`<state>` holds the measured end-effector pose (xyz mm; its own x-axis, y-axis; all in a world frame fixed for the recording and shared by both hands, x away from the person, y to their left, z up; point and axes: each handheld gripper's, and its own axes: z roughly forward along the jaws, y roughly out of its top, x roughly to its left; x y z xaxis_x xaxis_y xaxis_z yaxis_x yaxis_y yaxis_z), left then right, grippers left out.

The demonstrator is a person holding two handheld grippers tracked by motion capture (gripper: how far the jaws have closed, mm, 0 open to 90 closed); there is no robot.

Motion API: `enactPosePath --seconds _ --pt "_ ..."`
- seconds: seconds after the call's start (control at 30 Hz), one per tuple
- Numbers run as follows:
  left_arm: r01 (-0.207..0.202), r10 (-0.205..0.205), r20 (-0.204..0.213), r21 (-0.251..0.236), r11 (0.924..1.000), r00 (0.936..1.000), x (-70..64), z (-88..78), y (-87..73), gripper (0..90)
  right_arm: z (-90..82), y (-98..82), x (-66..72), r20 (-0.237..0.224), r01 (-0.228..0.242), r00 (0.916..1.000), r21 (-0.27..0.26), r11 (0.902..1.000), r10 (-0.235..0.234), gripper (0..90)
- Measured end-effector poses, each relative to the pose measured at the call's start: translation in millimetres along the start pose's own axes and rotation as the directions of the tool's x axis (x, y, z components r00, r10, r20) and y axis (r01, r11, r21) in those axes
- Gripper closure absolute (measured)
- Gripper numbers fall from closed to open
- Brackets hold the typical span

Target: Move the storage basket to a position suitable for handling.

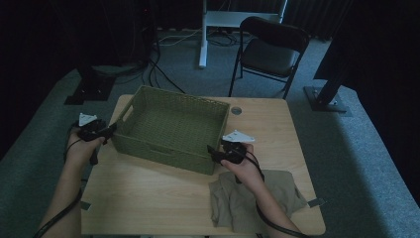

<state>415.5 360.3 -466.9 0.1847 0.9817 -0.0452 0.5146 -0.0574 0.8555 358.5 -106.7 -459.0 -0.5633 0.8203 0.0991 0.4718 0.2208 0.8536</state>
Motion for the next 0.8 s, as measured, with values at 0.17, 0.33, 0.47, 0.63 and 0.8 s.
enactPosePath --seconds 0.17,0.33,0.47,0.63,0.8 --pt "-0.011 0.011 -0.005 0.03 0.9995 0.9999 -6.1 4.8 1.9 67.8 4.8 -3.3 3.4 0.035 -0.019 0.9992 0.042 0.999 0.018 48.0" --pt "-0.011 0.012 -0.023 0.033 0.9994 0.9997 -14.3 5.2 2.0 81.8 4.3 -2.8 4.6 0.048 -0.051 0.9977 0.052 0.9974 0.049 50.6" --pt "0.023 -0.022 -0.029 0.035 0.9991 0.9993 -15.9 4.0 1.0 82.0 3.8 -1.9 5.8 0.059 -0.033 0.9978 0.057 0.9978 0.029 52.3" --pt "0.031 -0.03 -0.032 0.03 0.9991 0.999 -18.9 -0.6 -2.8 82.7 3.7 -1.1 3.6 0.069 -0.045 0.9968 0.061 0.9972 0.04 54.4" --pt "0.047 -0.046 -0.027 0.03 0.9985 0.9986 -23.2 -7.3 -7.3 84.0 2.8 -0.5 0.1 0.085 -0.052 0.9953 0.062 0.9968 0.046 58.1"
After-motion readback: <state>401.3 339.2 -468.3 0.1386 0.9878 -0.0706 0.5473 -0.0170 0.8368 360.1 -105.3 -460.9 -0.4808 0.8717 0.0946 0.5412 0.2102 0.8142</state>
